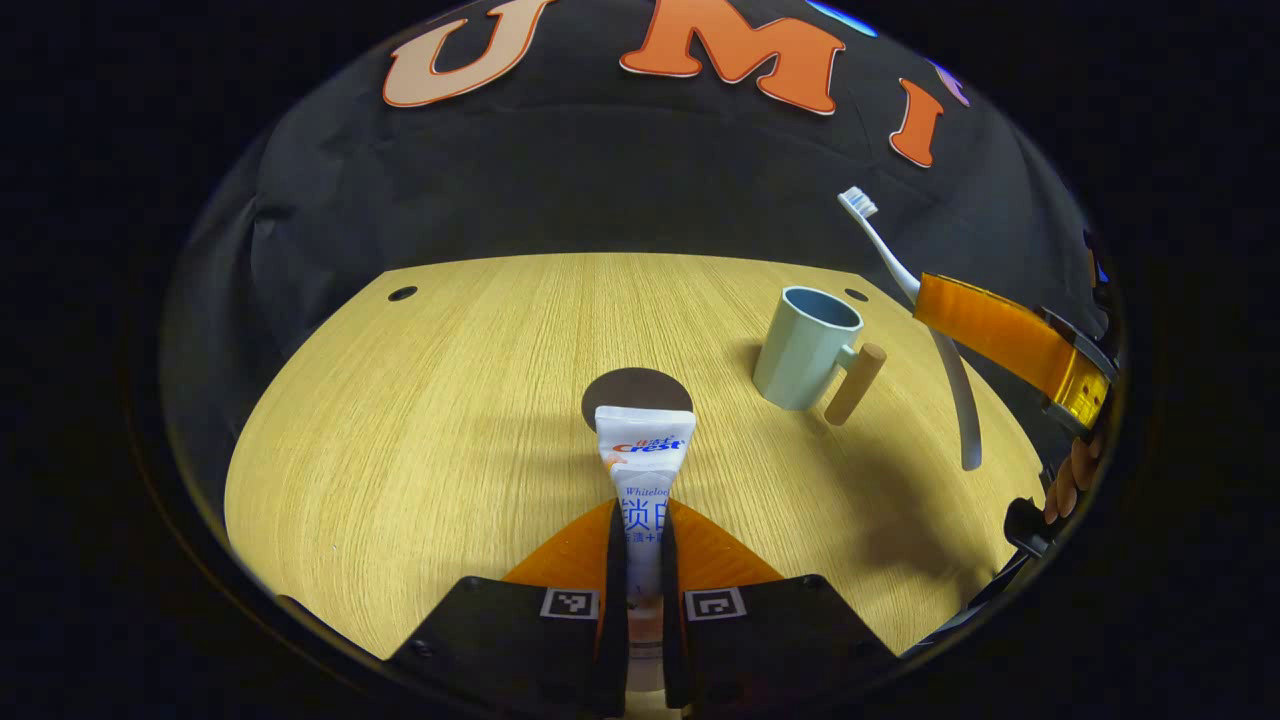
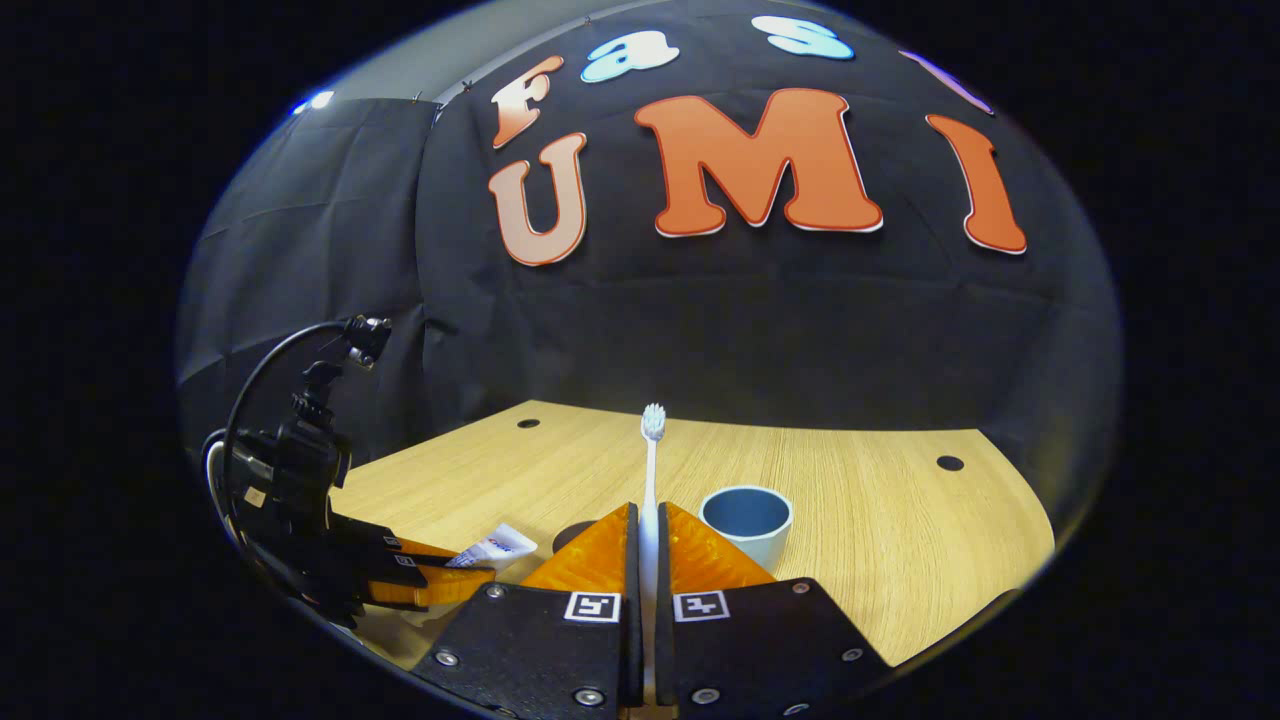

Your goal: Put the toothbrush and toothpaste on the desktop into the cup, then pick up the cup and place it on the coaster on the desktop.

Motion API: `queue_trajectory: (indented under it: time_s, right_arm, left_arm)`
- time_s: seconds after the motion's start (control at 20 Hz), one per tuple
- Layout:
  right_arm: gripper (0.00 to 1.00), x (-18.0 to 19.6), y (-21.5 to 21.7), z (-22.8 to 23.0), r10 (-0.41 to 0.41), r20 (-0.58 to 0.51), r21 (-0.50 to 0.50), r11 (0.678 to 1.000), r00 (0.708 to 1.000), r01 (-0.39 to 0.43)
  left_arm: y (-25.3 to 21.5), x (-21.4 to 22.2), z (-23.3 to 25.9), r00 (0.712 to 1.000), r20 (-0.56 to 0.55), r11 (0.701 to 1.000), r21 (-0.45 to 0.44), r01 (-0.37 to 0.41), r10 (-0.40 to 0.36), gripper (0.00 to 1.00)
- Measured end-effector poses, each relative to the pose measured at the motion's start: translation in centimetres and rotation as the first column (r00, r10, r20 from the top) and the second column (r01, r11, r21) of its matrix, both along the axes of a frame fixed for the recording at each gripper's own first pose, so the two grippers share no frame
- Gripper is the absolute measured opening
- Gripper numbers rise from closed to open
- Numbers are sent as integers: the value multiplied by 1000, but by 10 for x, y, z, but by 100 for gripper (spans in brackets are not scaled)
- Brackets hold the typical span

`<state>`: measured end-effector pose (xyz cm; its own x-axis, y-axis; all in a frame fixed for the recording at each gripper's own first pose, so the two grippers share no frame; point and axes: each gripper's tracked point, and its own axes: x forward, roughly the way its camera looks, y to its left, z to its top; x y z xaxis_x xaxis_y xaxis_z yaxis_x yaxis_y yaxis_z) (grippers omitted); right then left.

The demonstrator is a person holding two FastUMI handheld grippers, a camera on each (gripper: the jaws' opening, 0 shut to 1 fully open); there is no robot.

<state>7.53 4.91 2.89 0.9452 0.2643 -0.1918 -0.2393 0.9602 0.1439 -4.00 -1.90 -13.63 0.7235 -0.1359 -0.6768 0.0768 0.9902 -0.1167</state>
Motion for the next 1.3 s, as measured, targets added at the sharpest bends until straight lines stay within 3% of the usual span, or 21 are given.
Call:
queue_trajectory:
  time_s: [0.35,0.55,0.9,1.3]
  right_arm:
    - [5,36,-20,22,-62,123,49,997,990,57]
    - [5,49,-23,32,-59,174,108,993,983,41]
    - [5,70,-31,54,-69,324,184,983,943,8]
    - [5,106,-51,36,-120,373,221,975,920,38]
  left_arm:
    - [-1,14,10,997,75,1000,13,-4,3,18]
    - [3,7,12,995,101,1000,2,10,-10,18]
    - [5,9,16,982,186,1000,-16,19,-15,17]
    - [11,-10,43,964,262,999,-6,35,-32,17]
